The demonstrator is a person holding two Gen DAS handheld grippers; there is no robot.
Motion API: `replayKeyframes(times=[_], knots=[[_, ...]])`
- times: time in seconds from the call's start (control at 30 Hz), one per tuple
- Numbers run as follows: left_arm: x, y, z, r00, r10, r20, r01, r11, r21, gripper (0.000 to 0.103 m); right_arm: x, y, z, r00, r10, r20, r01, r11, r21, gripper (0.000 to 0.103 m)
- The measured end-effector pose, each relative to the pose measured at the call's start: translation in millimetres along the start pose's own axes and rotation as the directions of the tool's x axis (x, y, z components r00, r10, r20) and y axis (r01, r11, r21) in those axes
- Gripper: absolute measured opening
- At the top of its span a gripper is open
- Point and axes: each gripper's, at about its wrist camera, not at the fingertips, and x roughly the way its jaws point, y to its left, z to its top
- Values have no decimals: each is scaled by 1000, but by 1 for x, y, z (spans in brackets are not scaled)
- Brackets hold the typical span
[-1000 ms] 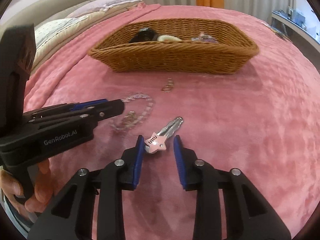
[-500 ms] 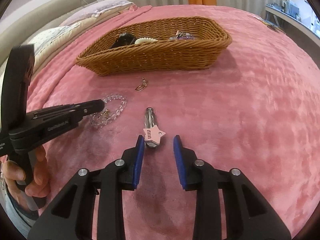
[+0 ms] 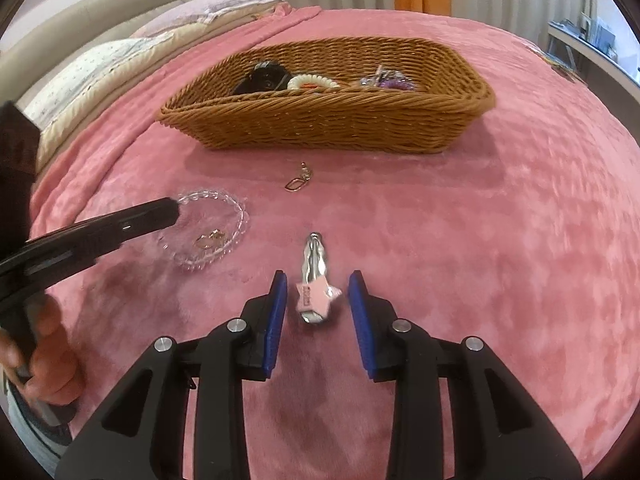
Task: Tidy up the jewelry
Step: 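Grasp the clear bead bracelet with the left tool while the right tool grasps the pink star key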
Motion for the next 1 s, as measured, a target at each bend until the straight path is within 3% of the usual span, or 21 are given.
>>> replayKeyframes(times=[0.07,0.13,0.33,0.47,0.63,0.67,0.7,0.73,0.8,0.87,0.97,1.0], knots=[[-7,-6,-4,999,-31,11,31,999,24,6,3,2,0,1000,-18,3,18,1000,-18,29],[-14,-9,-9,999,-34,14,33,999,36,6,1,5,-1,1000,-25,17,25,999,-31,19],[-45,0,-40,998,61,36,-60,998,-19,6,-3,4,-6,999,-9,39,11,999,-39,19],[-49,3,-58,994,111,-16,-111,993,-30,6,-4,6,-9,999,-20,42,21,999,-43,19],[-46,7,-59,983,178,-38,-178,984,-18,16,-5,6,-12,999,-4,44,6,999,-45,21],[-48,7,-57,982,185,-28,-185,982,-18,21,-6,6,-13,999,15,42,-13,999,-47,22],[-49,7,-57,979,201,-22,-201,979,-15,32,-7,6,-13,999,29,43,-27,998,-49,31],[-49,7,-55,972,235,-14,-235,972,-1,43,-8,6,-14,998,38,47,-36,998,-48,48],[-45,5,-53,963,268,-15,-268,963,26,45,-16,5,-16,997,20,79,-16,999,-42,65],[-35,0,-49,955,293,-37,-291,955,57,45,-22,5,-18,994,28,105,-23,999,-43,65],[-24,-6,-50,938,342,-58,-334,936,114,44,-15,6,-19,998,7,70,-4,999,-48,63],[-21,-10,-50,931,361,-55,-352,926,135,43,-11,6,-19,999,1,51,2,999,-48,59]])
